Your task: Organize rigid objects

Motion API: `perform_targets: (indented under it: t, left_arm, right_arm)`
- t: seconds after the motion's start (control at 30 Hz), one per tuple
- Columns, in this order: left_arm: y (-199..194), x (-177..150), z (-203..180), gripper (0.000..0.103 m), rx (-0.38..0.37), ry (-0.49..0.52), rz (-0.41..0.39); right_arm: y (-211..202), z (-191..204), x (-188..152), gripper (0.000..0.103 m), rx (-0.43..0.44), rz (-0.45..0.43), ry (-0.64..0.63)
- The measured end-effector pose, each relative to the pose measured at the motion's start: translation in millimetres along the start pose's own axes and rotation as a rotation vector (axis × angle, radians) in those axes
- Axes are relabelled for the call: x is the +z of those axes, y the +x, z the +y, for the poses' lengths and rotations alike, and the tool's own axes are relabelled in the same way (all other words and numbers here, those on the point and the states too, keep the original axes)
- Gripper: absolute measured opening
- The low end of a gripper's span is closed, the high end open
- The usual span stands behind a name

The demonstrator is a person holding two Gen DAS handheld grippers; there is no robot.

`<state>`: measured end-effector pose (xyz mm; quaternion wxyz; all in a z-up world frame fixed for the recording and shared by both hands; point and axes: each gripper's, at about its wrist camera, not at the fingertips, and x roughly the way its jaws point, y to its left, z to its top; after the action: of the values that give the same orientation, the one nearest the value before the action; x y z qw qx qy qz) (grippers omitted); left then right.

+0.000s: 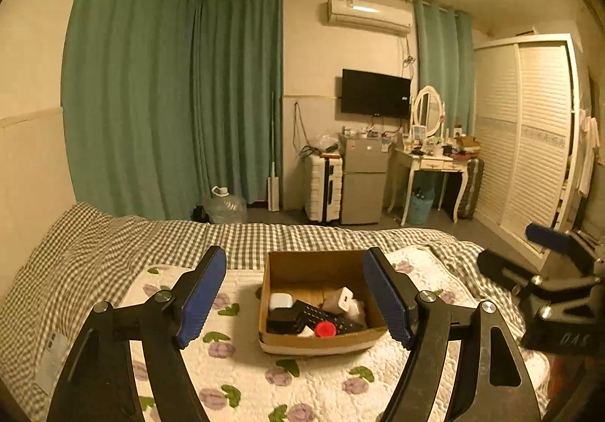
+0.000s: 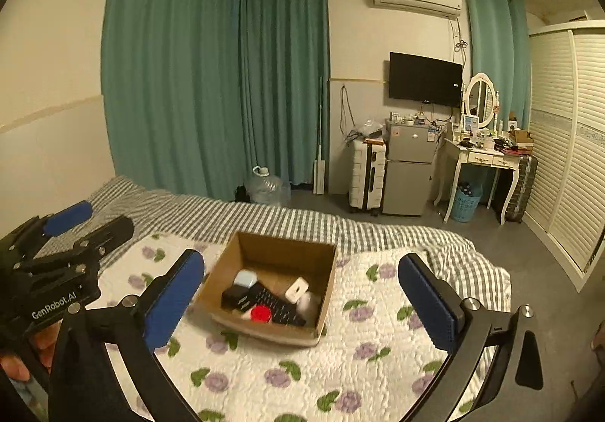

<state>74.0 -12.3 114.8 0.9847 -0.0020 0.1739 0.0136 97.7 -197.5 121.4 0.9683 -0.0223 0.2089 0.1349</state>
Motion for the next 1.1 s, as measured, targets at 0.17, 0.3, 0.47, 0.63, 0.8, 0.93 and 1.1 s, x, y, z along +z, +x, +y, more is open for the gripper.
perform_targets:
  t: [0.17, 0.3, 0.47, 0.63, 0.8, 0.93, 1.1]
  left_arm:
    - [-6.4, -31.4, 4.8, 0.078, 0.05, -0.03, -0.017]
    - [-10.4, -63.0, 15.1, 0.078, 0.064, -0.091, 0.012]
    - [4.5, -95.3, 21.4, 0.078, 0.076, -0.083, 0.05]
    - [17.0, -111.4, 26.5, 0.078, 0.074, -0.061, 0.093]
    - [21.9, -123.5, 37.9, 0.078, 0.089, -0.073, 0.115]
    - [23.4, -128.1, 41.9, 0.078, 0.085, -0.088, 0.131]
    - [21.7, -127.8, 39.2, 0.078, 0.08, -0.081, 0.132]
  right_arm:
    - [-6.2, 9.5, -38.4, 0.103, -0.025, 0.0, 0.034]
    - [-5.8, 13.2, -70.1, 0.103, -0.112, -0.049, 0.038]
    - [7.7, 16.5, -96.8, 0.103, -0.081, -0.033, 0.048]
    - [27.6, 32.0, -107.0, 0.103, -0.076, -0.007, 0.009]
    - [41.9, 37.9, -117.3, 0.103, -0.081, 0.022, 0.01]
    - [45.6, 37.6, -122.2, 0.103, -0.088, 0.045, 0.012]
    - [44.7, 37.4, -122.6, 0.103, -0.1, 0.05, 0.012]
